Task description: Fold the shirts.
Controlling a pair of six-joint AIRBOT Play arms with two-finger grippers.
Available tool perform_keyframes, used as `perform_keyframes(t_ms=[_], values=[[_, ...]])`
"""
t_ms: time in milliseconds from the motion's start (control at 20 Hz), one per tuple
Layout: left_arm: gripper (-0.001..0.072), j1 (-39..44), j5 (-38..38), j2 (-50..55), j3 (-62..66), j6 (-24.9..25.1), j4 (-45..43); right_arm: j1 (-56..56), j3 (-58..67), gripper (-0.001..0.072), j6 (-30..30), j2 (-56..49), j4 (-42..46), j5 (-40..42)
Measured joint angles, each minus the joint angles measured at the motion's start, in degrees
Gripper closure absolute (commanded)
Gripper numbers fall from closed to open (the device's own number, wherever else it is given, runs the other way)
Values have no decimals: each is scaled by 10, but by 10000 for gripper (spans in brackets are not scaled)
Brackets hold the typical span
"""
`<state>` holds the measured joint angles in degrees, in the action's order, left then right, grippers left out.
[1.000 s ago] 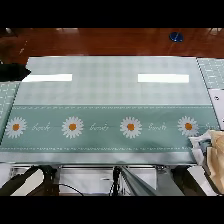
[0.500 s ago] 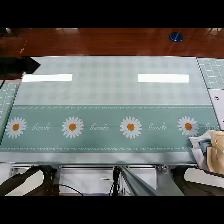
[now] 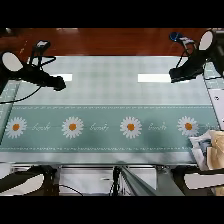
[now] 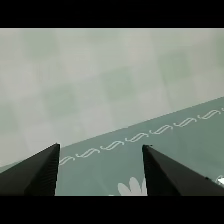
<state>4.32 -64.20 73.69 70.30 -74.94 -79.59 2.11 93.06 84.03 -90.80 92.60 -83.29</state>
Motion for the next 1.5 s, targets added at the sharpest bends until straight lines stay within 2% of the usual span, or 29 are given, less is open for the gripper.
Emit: perform_keyframes(t_ms=[300,550,1500], values=[[88,9,43,6,0,-16,-19,-3,-61,278,4,54,-19,79],[88,11,64,7,0,-18,-22,-6,-72,279,0,65,-12,113],[88,11,70,7,0,-19,-23,-6,-75,279,-3,68,-5,130]])
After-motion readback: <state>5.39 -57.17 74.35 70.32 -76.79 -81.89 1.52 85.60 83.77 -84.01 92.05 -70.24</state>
